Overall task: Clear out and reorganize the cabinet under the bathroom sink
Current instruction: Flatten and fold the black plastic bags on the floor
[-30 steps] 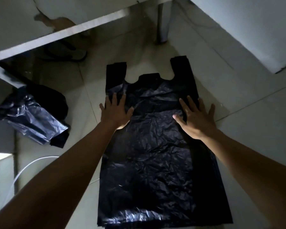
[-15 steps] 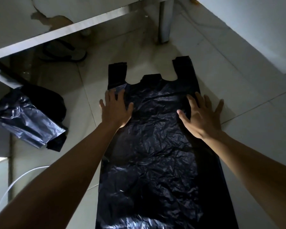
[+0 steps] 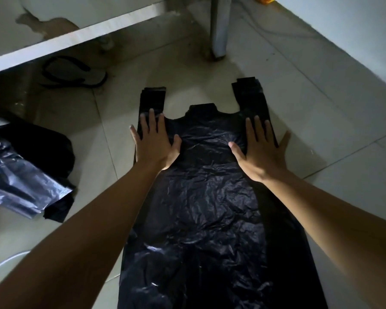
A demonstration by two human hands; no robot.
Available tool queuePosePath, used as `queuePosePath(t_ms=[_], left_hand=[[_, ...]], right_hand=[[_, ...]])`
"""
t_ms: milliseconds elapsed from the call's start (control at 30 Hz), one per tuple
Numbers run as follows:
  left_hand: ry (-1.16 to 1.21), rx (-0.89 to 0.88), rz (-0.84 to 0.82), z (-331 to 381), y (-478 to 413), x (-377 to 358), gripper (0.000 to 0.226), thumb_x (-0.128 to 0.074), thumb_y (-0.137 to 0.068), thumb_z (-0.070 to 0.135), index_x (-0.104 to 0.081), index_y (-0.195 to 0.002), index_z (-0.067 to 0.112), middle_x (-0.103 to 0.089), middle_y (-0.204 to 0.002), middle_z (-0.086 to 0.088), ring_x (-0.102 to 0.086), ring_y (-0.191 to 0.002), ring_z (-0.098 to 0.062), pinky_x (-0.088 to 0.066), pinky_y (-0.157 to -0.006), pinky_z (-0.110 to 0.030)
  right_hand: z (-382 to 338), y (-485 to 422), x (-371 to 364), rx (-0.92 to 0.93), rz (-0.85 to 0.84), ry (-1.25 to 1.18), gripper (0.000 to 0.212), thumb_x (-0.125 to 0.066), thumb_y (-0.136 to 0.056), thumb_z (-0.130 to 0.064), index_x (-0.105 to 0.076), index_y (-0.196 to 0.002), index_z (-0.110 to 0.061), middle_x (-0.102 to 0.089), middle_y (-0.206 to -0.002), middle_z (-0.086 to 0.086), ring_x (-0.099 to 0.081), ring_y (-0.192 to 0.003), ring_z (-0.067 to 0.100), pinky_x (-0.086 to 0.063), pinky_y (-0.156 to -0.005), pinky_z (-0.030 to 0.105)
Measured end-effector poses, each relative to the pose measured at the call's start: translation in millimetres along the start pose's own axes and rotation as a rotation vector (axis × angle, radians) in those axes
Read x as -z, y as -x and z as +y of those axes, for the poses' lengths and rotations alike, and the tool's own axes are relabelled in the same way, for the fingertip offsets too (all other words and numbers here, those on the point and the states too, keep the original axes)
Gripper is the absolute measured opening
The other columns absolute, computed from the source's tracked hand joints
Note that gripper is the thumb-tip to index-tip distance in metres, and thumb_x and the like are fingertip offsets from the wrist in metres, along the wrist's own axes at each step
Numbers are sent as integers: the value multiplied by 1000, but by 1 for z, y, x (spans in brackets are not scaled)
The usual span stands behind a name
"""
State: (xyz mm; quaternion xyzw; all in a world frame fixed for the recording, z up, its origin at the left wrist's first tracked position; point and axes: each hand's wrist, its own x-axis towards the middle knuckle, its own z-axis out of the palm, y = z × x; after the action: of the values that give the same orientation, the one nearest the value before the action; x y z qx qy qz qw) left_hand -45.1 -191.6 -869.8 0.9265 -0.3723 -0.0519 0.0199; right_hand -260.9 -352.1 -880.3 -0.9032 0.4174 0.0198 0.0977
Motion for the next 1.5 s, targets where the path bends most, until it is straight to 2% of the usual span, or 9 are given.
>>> queuePosePath(t_ms=[233, 433, 567, 700, 867, 967, 1100, 1267, 1500], left_hand=[[16, 30, 63, 2, 1, -18, 82, -20, -96, 58, 2, -157, 8, 4, -164, -16, 5, -152, -30, -1, -123, -50], [4, 32, 80, 4, 1, -16, 82, -17, -94, 59, 0, -157, 9, 2, -164, -17, 2, -152, -31, -4, -123, -49], [3, 35, 95, 4, 1, -16, 82, -17, -94, 59, -2, -157, 9, -1, -164, -17, -1, -152, -31, -6, -123, -50], [-6, 37, 98, 3, 1, -17, 82, -17, -94, 59, -2, -157, 9, -1, -164, -16, -1, -152, -30, -7, -123, -49], [7, 40, 94, 4, 0, -16, 82, -17, -94, 60, -1, -157, 10, 1, -164, -16, 0, -152, -29, -4, -123, -48], [12, 43, 94, 4, 0, -17, 83, -17, -93, 60, -1, -157, 10, 0, -164, -15, 0, -152, -29, -5, -123, -48], [9, 46, 88, 3, -1, -17, 83, -18, -93, 60, -1, -157, 10, 0, -164, -16, 1, -152, -29, -5, -123, -49], [-6, 54, 75, 3, -1, -17, 83, -16, -93, 61, 0, -157, 10, 0, -164, -16, 0, -152, -30, -5, -123, -49], [12, 43, 79, 1, -1, -18, 82, -19, -94, 60, -1, -157, 10, 0, -164, -15, 0, -152, -30, -5, -123, -49]], right_hand=[[-5, -37, 8, -6, 161, -27, 82, -18, -96, -67, -1, -159, -19, 3, -167, 4, 1, -154, 25, 5, -119, 63], [1, -64, 2, -14, 26, 24, 82, -9, -96, -69, 0, -159, -17, 5, -167, 5, 4, -154, 26, 6, -119, 63], [-8, -67, 5, 104, 204, 35, 73, -19, -99, -60, -11, -159, -19, -4, -167, 5, -1, -154, 30, 0, -118, 65], [-11, -94, 12, 177, 136, 121, 67, -20, -98, -64, -26, -156, -31, -2, -167, 4, 1, -152, 38, 4, -113, 70], [-12, -109, 18, 19, 111, 74, 75, -15, -93, -73, -15, -157, -33, 6, -167, 6, 6, -152, 38, 8, -114, 69], [-12, -102, 18, 89, 170, 52, 74, -20, -95, -69, -14, -158, -30, -3, -167, 7, -1, -153, 35, 3, -115, 68], [-4, -100, 7, 145, 31, 13, 78, -13, -94, -73, -6, -159, -30, -2, -167, 6, -1, -154, 29, 1, -119, 64], [-12, -73, 16, 179, 264, -59, 71, -20, -102, -58, -11, -159, -17, -9, -166, 9, -8, -154, 28, -3, -122, 57], [-2, -39, -7, 217, 86, -10, 74, -15, -101, -60, -12, -159, -15, -4, -167, 4, -1, -154, 21, -4, -124, 49]])
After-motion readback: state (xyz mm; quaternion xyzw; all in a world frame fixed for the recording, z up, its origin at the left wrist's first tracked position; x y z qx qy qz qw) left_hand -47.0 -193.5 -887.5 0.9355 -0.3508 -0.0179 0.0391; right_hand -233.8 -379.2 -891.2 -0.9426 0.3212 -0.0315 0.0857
